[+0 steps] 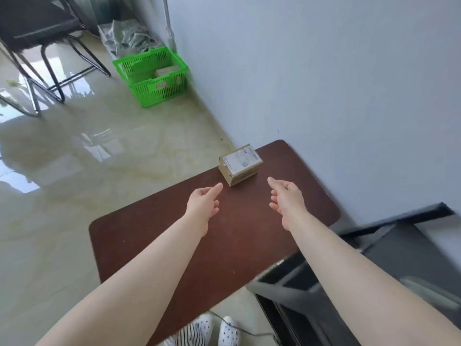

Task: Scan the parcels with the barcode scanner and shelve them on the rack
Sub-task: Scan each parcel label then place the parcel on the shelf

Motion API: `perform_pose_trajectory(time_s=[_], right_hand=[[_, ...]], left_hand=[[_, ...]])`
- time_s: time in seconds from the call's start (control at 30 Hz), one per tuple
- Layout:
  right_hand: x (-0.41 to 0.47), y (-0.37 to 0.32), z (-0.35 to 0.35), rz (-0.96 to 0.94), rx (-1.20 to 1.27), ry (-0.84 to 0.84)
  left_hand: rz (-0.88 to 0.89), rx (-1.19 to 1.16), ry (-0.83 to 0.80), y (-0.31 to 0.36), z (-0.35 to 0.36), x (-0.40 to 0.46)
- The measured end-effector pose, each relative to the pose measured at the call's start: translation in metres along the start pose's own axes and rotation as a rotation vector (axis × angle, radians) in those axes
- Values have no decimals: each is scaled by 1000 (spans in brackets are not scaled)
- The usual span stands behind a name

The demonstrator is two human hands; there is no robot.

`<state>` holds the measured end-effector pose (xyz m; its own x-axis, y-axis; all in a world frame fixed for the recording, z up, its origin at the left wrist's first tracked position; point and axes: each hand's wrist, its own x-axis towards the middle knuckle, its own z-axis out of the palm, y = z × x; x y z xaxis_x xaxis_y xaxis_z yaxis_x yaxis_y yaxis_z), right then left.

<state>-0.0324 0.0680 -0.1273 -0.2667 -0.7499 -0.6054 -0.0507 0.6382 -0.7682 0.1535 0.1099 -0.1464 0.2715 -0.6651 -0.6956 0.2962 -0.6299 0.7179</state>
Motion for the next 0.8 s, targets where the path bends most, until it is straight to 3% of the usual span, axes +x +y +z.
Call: perform_pose_trajectory(time_s=[0.4, 0.6, 0.8], right_hand=[[186, 25, 64, -107, -34, -11], [224, 41, 76, -87, -30, -84], [208, 46, 75, -66, 89, -156]], left_hand=[[92, 151, -24, -22, 55, 206], [152, 150, -64, -29, 74, 234], [154, 129, -75, -32, 77, 212]])
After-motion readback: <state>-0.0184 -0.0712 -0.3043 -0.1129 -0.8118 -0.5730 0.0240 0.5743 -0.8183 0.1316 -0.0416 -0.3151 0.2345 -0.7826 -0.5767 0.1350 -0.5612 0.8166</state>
